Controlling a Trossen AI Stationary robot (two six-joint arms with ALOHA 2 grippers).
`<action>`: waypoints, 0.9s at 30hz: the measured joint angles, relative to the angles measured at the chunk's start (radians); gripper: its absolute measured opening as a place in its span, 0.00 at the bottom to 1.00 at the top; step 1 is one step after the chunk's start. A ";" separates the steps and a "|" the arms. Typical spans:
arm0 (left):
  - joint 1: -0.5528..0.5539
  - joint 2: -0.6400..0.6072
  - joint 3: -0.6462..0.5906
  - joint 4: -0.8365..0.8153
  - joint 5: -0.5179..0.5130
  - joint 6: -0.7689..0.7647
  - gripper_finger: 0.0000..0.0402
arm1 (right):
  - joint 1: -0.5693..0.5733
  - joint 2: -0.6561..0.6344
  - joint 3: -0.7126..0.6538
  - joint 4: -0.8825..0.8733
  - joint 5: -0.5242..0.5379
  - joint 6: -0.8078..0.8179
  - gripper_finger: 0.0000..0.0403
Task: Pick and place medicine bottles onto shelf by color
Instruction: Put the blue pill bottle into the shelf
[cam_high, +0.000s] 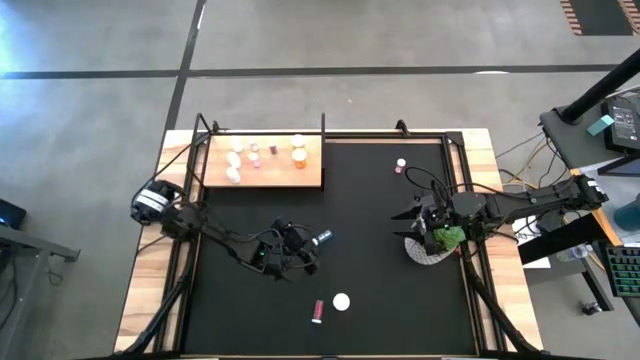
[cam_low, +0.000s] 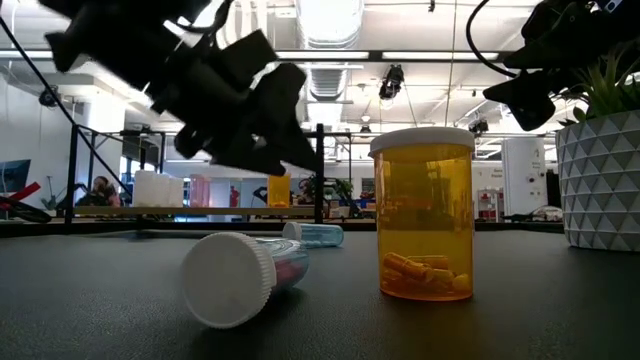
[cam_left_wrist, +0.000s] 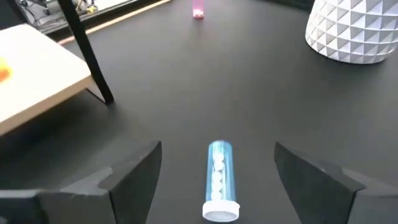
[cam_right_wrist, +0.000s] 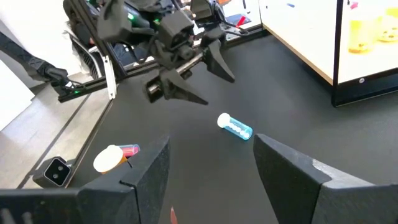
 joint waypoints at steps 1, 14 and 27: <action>0.000 0.000 -0.018 0.028 0.002 0.000 0.73 | 0.000 0.000 0.000 0.000 0.000 0.000 0.54; 0.001 0.017 -0.100 0.100 0.059 0.000 0.73 | 0.000 0.000 0.000 0.000 0.000 0.000 0.54; 0.001 0.210 -0.040 0.206 0.072 -0.002 0.73 | 0.000 0.000 0.000 0.000 0.000 0.000 0.54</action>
